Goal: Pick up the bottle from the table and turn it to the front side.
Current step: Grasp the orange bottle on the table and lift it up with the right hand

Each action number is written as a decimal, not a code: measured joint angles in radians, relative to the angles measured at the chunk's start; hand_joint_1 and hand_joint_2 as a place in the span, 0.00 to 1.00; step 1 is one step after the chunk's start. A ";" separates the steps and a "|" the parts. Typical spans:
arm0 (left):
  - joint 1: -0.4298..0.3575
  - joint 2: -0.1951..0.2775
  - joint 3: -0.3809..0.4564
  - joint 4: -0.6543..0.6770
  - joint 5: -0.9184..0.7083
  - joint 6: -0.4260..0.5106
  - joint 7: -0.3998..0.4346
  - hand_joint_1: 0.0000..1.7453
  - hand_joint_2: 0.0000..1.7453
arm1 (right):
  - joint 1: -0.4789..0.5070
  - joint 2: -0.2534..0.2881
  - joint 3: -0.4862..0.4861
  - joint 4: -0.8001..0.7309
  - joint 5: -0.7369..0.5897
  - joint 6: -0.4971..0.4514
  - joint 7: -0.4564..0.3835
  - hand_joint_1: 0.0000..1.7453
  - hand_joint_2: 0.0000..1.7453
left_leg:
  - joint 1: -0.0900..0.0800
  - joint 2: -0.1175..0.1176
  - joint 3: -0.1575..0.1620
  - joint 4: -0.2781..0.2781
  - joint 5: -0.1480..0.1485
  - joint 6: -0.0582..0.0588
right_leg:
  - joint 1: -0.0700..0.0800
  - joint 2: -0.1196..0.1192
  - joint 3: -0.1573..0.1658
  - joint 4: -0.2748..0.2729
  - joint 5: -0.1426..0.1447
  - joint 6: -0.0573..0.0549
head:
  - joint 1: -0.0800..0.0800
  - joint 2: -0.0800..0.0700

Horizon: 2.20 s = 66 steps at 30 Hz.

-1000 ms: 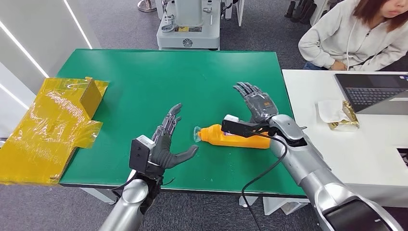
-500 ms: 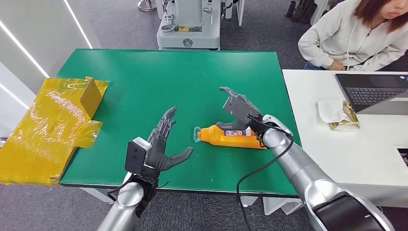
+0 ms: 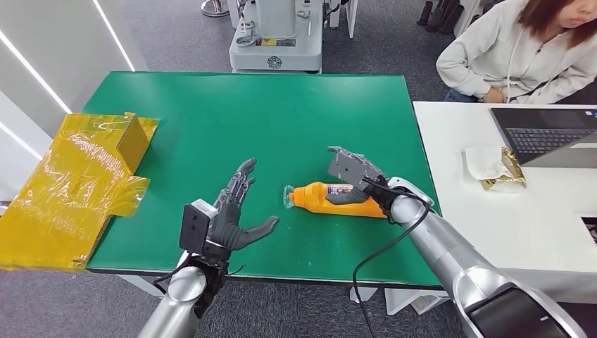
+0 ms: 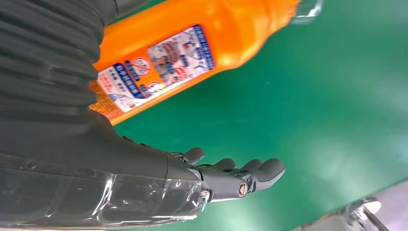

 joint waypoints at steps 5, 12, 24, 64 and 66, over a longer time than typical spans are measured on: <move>0.000 0.003 0.005 0.000 0.018 -0.002 0.000 0.00 1.00 | -0.019 -0.012 0.049 0.028 0.027 0.015 0.005 0.00 1.00 | 0.000 0.000 0.000 0.000 0.000 0.000 | 0.000 0.000 0.000 0.000 0.000 0.000 | 0.000 0.000; 0.000 0.006 0.016 0.000 0.068 -0.036 0.004 0.00 1.00 | -0.043 -0.012 0.105 0.076 0.037 0.032 0.011 0.00 1.00 | 0.000 0.000 0.000 0.000 0.000 0.000 | 0.000 0.000 0.000 0.000 0.000 0.000 | 0.000 0.000; 0.015 0.008 0.036 0.000 0.160 -0.106 0.034 0.00 1.00 | -0.076 -0.013 0.162 0.116 0.050 0.071 0.035 0.00 1.00 | 0.000 0.000 0.000 0.000 0.000 0.000 | 0.000 0.000 0.000 0.000 0.000 0.000 | 0.000 0.000; 0.125 0.016 0.110 -0.042 0.206 -0.138 0.051 0.00 1.00 | 0.044 -0.287 0.224 -0.137 0.026 0.074 0.087 0.00 1.00 | 0.000 0.000 0.000 0.000 0.000 0.000 | 0.000 0.000 0.000 0.000 0.000 0.000 | 0.000 0.000; 0.129 0.016 0.112 -0.042 0.206 -0.137 0.051 0.00 1.00 | 0.049 -0.287 0.228 -0.135 0.032 0.068 0.086 0.00 1.00 | 0.000 0.000 0.000 0.000 0.000 0.000 | 0.000 0.000 0.000 0.000 0.000 0.000 | 0.000 0.000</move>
